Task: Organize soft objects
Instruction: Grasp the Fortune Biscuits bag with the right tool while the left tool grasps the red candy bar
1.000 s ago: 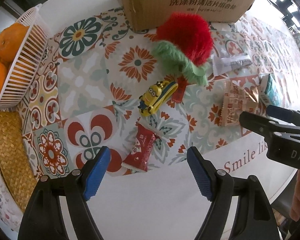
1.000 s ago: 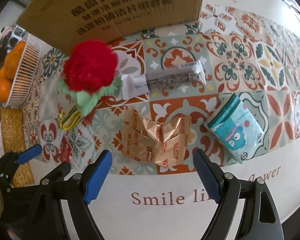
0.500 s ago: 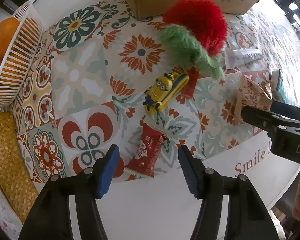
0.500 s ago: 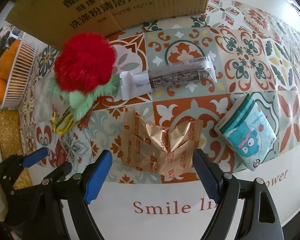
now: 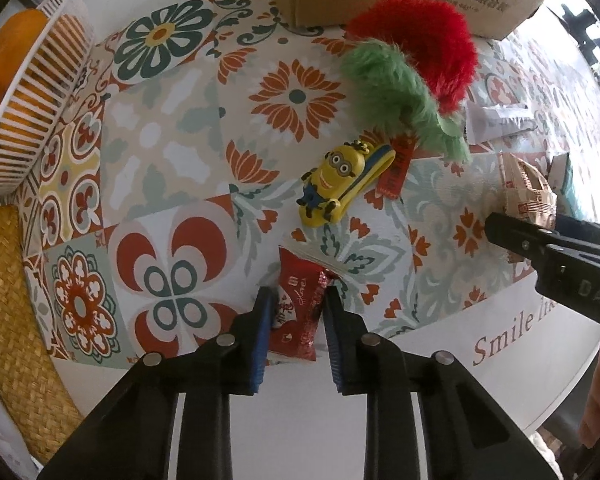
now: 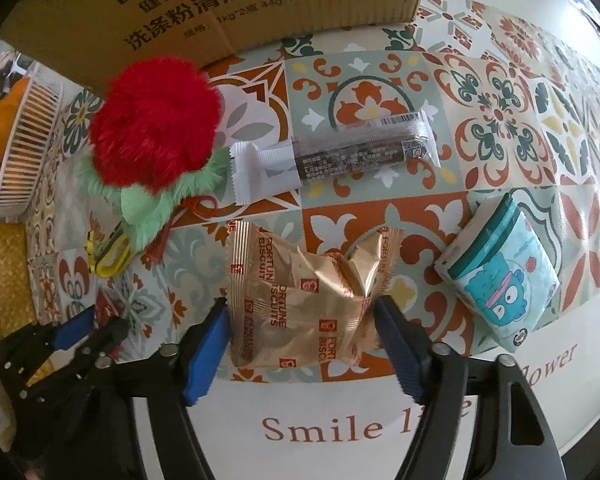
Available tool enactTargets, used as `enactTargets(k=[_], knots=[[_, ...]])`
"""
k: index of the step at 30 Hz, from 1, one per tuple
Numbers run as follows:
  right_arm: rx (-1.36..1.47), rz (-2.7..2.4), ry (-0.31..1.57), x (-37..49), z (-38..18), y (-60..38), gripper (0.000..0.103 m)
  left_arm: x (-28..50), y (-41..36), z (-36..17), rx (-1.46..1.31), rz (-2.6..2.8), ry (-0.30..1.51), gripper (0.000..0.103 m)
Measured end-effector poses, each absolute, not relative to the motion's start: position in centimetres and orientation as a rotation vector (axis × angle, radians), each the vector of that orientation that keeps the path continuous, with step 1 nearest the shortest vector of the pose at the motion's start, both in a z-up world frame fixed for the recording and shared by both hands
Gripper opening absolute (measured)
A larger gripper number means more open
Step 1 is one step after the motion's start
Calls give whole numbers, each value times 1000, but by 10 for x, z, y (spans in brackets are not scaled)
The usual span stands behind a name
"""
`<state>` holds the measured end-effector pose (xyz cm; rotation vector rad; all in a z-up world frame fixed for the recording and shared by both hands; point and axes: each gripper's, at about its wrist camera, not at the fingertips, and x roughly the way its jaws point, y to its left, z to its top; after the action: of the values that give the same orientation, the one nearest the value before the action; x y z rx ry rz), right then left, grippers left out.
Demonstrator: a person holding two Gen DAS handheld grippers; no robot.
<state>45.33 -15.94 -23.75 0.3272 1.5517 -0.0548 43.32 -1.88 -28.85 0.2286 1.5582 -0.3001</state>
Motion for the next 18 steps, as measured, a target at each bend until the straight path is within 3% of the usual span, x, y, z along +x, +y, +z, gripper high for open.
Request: enactTargets(k=[4,18], knots=[[310,-56,1541,449,-236,-159,52,430,-13,-286,185,-299,1555,23],[331,-4,1485,429,-217,-169,46,413,-8,-245,94,-318,1489,23]])
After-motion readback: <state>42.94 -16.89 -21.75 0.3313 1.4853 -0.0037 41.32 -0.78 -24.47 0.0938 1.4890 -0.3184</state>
